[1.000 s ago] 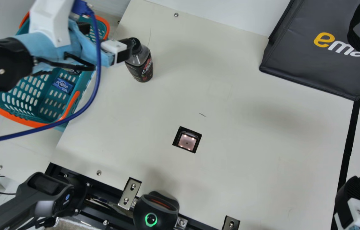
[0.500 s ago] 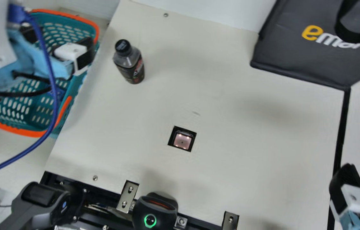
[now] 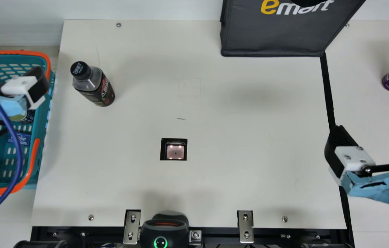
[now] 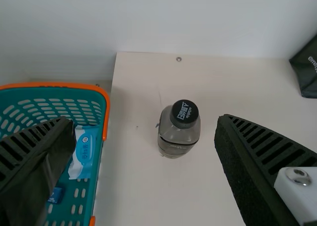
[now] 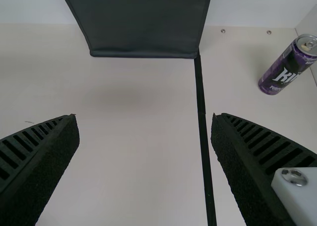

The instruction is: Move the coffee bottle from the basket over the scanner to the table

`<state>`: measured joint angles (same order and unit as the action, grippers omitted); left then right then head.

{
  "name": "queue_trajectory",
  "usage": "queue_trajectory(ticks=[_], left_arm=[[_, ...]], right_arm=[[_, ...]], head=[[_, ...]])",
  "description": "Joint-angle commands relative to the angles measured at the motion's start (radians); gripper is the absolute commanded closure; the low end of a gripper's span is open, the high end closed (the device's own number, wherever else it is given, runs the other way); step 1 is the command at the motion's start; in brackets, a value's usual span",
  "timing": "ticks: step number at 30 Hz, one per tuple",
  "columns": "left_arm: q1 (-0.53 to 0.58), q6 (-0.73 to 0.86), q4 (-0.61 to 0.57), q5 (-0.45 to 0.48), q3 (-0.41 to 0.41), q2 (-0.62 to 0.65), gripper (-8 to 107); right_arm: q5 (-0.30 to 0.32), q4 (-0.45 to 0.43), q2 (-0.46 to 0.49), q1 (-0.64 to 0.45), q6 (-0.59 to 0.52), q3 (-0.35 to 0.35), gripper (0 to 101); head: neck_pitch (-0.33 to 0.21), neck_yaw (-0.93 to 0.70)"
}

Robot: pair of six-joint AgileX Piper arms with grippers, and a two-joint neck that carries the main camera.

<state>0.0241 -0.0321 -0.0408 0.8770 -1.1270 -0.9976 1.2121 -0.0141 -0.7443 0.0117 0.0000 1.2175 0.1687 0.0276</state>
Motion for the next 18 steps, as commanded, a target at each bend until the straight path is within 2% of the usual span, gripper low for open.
queue_trajectory(ticks=[1, 18], left_arm=[[0.018, -0.018, 0.014, -0.015, 0.011, -0.018, 9], [0.2, -0.211, 0.182, -0.219, 0.124, -0.199, 9]], right_arm=[[0.0, 0.0, 0.0, 0.0, 0.0, 0.0, 6], [0.0, 0.0, 0.0, 0.0, 0.0, 0.0, 6]], head=[[-0.03, 0.0], [-0.03, 0.0]])
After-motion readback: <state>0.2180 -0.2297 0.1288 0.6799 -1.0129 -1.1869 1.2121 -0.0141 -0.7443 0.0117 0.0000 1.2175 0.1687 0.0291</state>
